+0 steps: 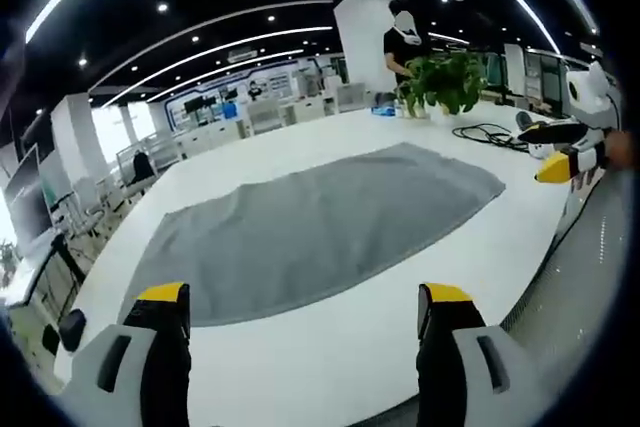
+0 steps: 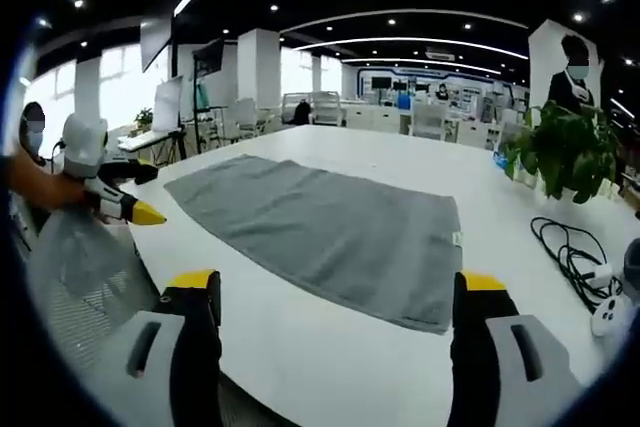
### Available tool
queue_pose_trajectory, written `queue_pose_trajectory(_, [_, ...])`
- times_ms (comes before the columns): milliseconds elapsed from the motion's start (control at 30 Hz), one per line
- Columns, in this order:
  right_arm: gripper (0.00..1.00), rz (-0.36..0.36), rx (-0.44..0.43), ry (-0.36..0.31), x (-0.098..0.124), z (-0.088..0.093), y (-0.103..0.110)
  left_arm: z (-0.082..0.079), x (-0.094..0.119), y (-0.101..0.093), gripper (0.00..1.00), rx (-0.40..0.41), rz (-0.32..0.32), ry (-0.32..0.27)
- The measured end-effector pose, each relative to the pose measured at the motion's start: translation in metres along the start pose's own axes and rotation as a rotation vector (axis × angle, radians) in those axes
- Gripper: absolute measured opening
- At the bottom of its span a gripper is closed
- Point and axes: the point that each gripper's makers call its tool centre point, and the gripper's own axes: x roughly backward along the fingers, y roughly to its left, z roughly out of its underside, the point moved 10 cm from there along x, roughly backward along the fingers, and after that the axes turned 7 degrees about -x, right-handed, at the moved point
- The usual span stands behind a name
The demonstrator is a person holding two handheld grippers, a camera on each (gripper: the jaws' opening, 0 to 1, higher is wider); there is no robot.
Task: Fold the towel on the table until its edges align and the towel forms a compact rectangular stack.
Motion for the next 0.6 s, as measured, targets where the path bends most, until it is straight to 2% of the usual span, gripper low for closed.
queue_pose_trajectory(600, [0.99,0.032,0.0,0.003,0.0021,0.0007,-0.0016,0.0048,0.0034,0.0062,0.98,0.047,-0.046,0.008])
